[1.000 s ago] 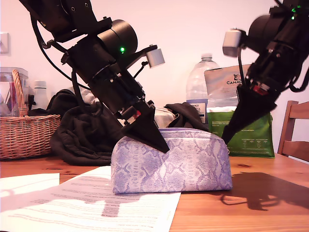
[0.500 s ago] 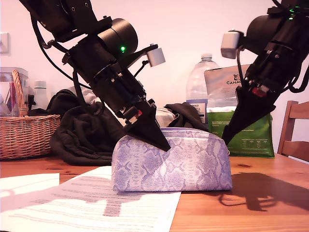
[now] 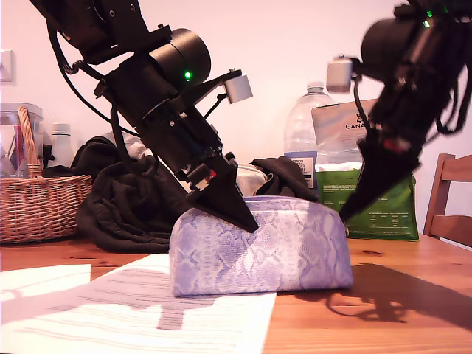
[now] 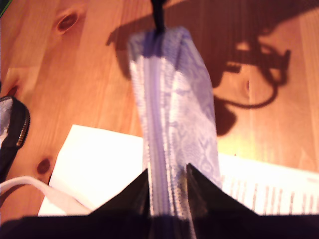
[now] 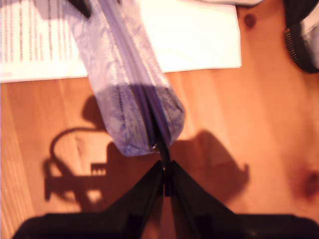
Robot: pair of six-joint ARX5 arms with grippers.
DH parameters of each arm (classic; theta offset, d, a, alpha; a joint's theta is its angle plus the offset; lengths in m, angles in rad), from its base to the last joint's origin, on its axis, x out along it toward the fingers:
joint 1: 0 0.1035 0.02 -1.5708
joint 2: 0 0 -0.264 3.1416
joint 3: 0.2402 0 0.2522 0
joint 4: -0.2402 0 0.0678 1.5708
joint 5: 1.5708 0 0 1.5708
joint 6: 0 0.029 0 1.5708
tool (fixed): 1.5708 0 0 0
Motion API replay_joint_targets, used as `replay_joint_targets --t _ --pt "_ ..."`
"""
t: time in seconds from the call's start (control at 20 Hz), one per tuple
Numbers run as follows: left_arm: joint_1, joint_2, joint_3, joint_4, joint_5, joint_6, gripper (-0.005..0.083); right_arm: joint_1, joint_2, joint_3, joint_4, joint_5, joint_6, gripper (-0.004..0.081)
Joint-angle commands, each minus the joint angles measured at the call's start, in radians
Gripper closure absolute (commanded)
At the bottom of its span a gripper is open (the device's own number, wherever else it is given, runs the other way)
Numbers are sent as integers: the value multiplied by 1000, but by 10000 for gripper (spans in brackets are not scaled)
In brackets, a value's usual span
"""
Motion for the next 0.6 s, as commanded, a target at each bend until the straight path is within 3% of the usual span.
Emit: replay_joint_targets --t 0.0,0.55 --pt "-4 35 -5 -4 -4 9 606 13 -2 54 -17 11 -2 783" --pt "-11 35 -5 -4 -7 24 606 132 -2 108 -53 22 8 783"
